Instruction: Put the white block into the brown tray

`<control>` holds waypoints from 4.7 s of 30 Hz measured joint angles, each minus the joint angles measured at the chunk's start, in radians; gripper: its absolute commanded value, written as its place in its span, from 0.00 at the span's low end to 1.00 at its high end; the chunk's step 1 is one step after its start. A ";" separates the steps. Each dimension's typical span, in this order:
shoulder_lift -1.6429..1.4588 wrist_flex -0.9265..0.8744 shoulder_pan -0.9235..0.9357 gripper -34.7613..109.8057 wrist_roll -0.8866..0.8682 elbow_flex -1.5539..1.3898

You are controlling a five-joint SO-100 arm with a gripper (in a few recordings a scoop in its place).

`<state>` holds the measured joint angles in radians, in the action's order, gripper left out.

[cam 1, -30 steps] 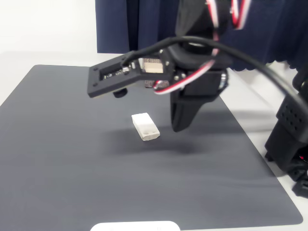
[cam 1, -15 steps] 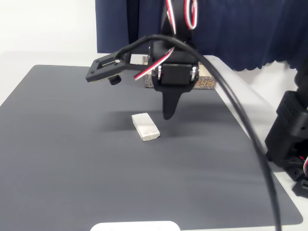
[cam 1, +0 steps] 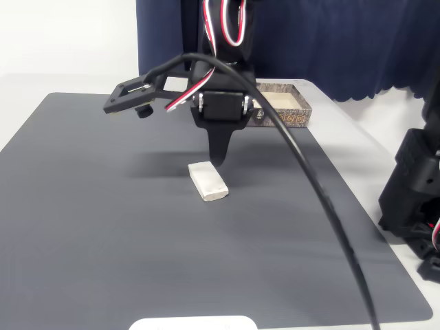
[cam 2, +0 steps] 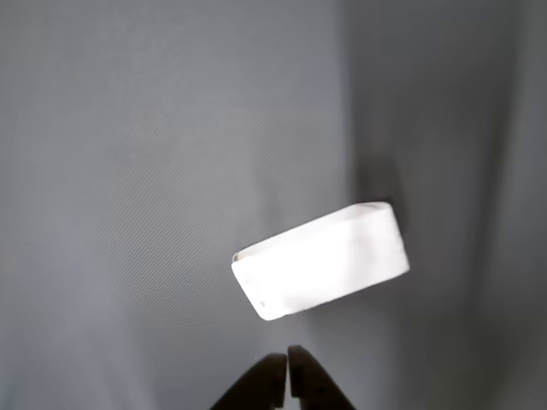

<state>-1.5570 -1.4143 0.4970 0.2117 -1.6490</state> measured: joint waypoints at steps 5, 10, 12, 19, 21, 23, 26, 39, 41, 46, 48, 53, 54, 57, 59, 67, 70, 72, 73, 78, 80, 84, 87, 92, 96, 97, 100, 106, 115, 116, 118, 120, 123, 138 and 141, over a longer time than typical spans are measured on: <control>0.000 0.000 0.000 0.24 -0.195 0.000; 0.000 -0.008 0.000 0.24 -0.420 0.000; 0.000 -0.012 0.000 0.24 -0.534 0.000; 0.000 -0.081 0.000 0.29 -0.890 0.000; 0.000 -0.080 0.000 0.29 -0.957 0.000; 0.000 -0.087 0.005 0.29 -1.002 0.000; 0.000 -0.078 0.018 0.28 -1.045 0.000; 0.000 -0.075 0.037 0.24 -1.106 0.000; 0.000 -0.063 0.040 0.24 -1.124 0.000; 0.000 -0.034 0.040 0.24 -1.129 0.000; 0.005 -0.025 0.048 0.24 -1.129 0.000; 0.018 0.032 0.083 0.24 -1.088 0.000; 0.018 0.035 0.091 0.24 -1.074 0.000; 0.026 0.048 0.110 0.24 -1.054 0.000; 0.029 0.064 0.114 0.24 -1.052 0.000; 0.044 0.072 0.114 0.24 -1.052 0.009; 0.044 0.072 0.106 0.24 -1.052 0.009; 0.051 0.072 0.103 0.25 -1.052 0.009; 0.052 0.072 0.103 0.25 -1.052 0.009; 0.063 0.078 0.095 0.27 -1.062 0.009; 0.063 0.078 0.092 0.28 -1.062 0.009; 0.063 0.078 0.089 0.32 -1.065 0.009; 0.063 0.078 0.089 0.36 -1.068 0.009; 0.063 0.077 0.089 0.39 -1.091 0.009; 0.063 0.055 0.089 0.45 -1.091 0.009; 0.063 0.051 0.089 0.46 -1.091 0.009; 0.063 0.051 0.098 0.47 -1.091 0.009; 0.063 0.049 0.103 0.50 -1.032 0.009; 0.063 -0.020 0.123 0.52 -1.002 0.009; 0.063 -0.015 0.123 0.53 -1.002 0.009; 0.063 -0.011 0.123 0.53 -1.002 0.009; 0.063 0.003 0.123 0.53 -1.002 0.009; 0.069 0.015 0.123 0.53 -1.002 0.009; 0.110 0.055 0.123 0.54 -0.994 0.009; 0.120 0.054 0.123 0.54 -0.992 0.009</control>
<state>-1.4373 -1.3606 0.6197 -0.7808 -1.6398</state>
